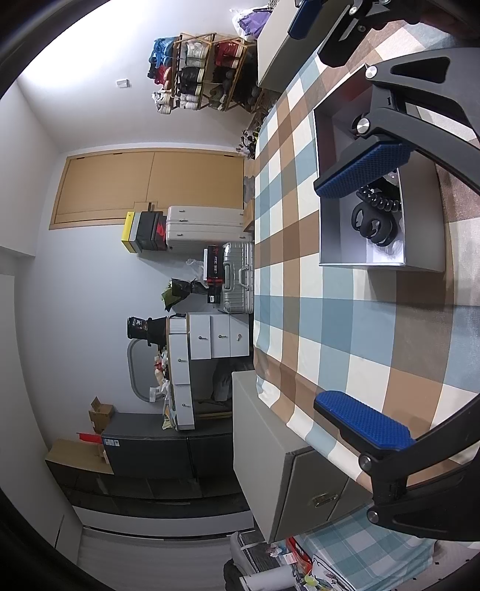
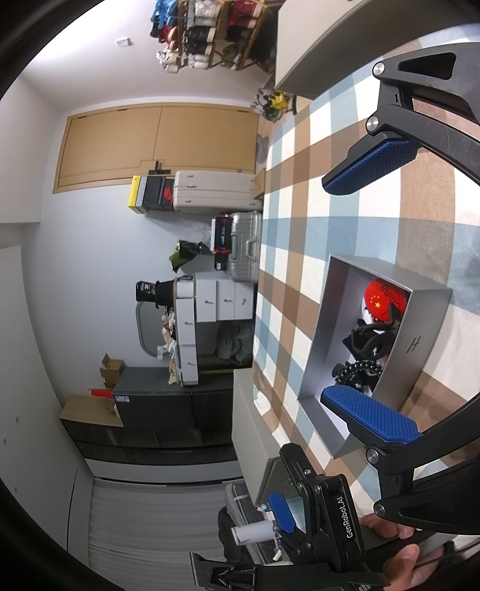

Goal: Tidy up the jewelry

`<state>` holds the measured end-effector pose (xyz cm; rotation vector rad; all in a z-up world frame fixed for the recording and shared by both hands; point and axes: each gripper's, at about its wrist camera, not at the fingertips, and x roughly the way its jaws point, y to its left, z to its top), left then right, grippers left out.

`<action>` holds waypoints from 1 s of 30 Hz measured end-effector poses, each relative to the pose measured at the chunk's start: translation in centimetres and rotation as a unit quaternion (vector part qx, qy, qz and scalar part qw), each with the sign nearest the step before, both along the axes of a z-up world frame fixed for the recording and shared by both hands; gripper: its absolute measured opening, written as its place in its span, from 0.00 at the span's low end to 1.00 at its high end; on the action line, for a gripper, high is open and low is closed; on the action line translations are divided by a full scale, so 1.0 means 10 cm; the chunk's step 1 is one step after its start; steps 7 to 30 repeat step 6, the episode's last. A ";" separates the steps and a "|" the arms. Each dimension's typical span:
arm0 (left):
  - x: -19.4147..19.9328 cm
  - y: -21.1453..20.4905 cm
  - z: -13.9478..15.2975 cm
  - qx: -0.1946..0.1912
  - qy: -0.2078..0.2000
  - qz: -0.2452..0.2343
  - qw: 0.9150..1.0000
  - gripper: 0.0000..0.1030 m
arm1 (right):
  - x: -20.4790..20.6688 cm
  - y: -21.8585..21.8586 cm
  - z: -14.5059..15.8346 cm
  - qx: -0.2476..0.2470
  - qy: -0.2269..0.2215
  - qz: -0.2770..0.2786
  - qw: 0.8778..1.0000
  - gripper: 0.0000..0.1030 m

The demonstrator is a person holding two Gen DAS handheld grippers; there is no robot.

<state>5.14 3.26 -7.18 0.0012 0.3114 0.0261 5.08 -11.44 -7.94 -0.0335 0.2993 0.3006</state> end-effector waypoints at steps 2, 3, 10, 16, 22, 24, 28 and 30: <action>0.00 0.00 0.00 0.000 0.000 0.000 1.000 0.99 | 0.00 0.00 0.00 0.000 0.000 0.000 1.000 1.00; 0.00 0.01 0.00 0.000 0.000 0.000 1.000 0.99 | 0.00 0.00 0.00 0.000 0.000 0.000 1.000 1.00; 0.00 0.00 0.00 0.000 0.000 0.002 1.000 0.99 | 0.00 0.00 0.00 0.000 0.000 0.000 1.000 1.00; 0.00 0.00 0.00 0.000 0.000 0.002 1.000 0.99 | 0.00 0.00 0.00 0.000 0.000 0.000 1.000 1.00; 0.00 0.00 0.00 0.000 0.000 0.002 1.000 0.99 | 0.00 0.00 0.00 0.000 0.000 0.000 1.000 1.00; 0.00 0.00 0.00 0.000 0.000 0.002 1.000 0.99 | 0.00 0.00 0.00 0.000 0.000 0.000 1.000 1.00; 0.00 0.00 0.00 0.000 0.000 0.002 1.000 0.99 | 0.00 0.00 0.00 0.000 0.000 0.000 1.000 1.00; 0.00 0.00 0.00 0.000 0.000 0.002 1.000 0.99 | 0.00 0.00 0.00 0.000 0.000 0.000 1.000 1.00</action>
